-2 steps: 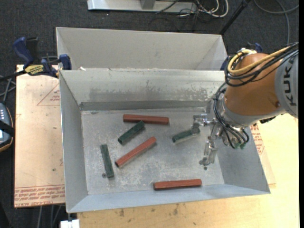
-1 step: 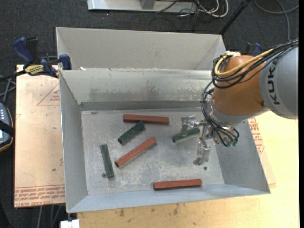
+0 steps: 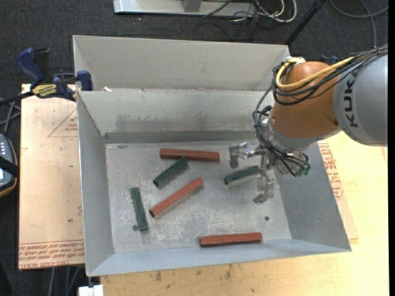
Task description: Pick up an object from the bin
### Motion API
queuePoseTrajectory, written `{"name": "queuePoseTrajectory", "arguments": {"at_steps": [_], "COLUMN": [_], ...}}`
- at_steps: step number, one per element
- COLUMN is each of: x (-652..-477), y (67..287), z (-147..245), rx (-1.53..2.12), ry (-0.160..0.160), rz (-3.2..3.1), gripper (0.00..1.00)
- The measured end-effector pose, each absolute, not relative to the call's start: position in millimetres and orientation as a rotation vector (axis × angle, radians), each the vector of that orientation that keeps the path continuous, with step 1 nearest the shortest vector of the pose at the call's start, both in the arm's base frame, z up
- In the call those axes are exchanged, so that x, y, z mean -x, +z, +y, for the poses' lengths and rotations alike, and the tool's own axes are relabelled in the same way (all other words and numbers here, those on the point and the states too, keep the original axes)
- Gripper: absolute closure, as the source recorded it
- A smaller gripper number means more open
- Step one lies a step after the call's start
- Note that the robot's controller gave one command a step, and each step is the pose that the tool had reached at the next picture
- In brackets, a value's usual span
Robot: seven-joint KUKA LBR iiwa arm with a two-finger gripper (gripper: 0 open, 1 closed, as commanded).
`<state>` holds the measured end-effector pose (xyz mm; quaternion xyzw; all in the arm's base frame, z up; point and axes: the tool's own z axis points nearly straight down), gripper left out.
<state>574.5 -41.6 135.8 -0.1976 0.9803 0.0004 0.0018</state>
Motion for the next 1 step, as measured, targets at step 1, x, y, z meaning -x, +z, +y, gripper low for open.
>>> {"name": "queuePoseTrajectory", "arguments": {"at_steps": [1], "x": [-579.5], "y": [90.8], "z": [-37.7], "rx": [0.404], "ry": [0.0], "rz": [3.108], "gripper": [0.0]}}
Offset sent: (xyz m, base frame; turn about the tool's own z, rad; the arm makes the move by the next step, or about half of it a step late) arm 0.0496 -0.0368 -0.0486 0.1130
